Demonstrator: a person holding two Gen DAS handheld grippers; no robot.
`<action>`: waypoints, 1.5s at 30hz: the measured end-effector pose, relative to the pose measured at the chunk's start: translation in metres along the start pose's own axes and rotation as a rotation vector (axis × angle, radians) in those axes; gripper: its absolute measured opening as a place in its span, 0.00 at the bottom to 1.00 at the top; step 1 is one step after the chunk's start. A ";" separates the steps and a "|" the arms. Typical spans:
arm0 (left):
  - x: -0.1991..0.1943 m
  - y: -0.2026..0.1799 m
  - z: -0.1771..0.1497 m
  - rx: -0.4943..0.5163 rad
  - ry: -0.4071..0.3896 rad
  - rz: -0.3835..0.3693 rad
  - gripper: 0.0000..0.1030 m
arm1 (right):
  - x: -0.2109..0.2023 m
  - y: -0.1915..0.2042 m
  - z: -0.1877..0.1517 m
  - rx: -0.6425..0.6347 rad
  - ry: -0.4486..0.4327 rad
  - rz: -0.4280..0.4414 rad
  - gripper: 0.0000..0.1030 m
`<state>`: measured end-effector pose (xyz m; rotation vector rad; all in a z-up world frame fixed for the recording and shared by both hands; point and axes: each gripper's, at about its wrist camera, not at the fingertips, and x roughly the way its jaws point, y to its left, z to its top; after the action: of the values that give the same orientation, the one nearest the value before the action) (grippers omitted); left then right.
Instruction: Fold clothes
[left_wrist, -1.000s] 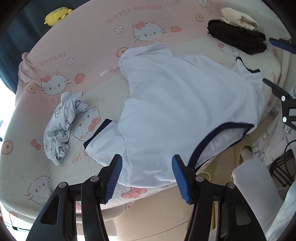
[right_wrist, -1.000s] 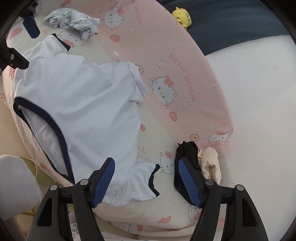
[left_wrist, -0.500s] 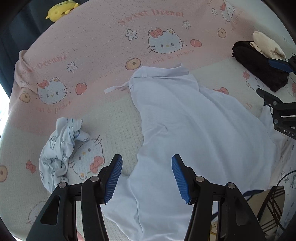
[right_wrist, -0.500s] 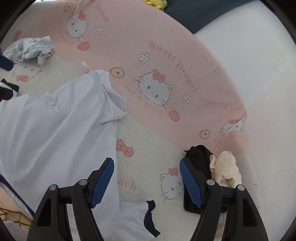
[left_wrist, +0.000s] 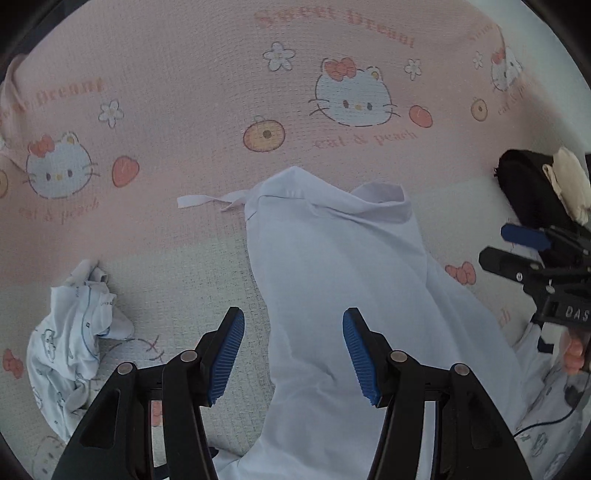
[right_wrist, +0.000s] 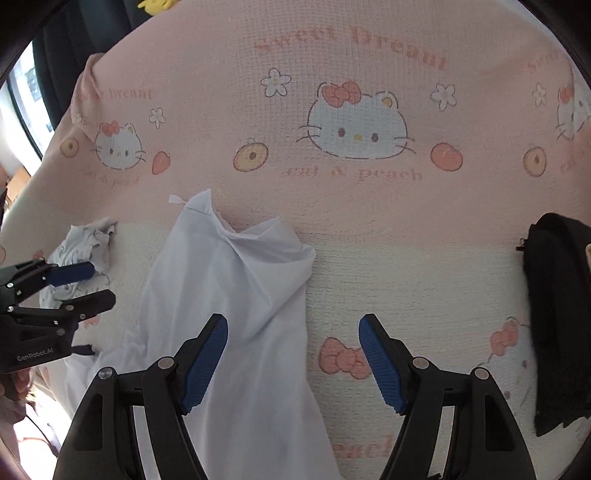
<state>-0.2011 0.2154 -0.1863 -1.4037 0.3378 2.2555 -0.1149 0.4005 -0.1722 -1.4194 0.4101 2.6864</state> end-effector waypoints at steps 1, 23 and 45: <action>0.004 0.006 0.002 -0.034 0.003 -0.017 0.51 | 0.003 0.002 0.002 0.012 0.008 0.021 0.71; 0.048 0.059 -0.066 -0.353 0.099 -0.219 0.51 | 0.094 0.103 0.022 0.126 0.328 0.372 0.71; 0.044 0.015 -0.088 -0.291 0.013 -0.136 0.68 | 0.162 0.086 -0.002 0.286 0.404 0.332 0.00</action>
<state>-0.1561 0.1753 -0.2659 -1.5326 -0.0853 2.2500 -0.2218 0.3083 -0.2894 -1.9370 1.0991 2.4056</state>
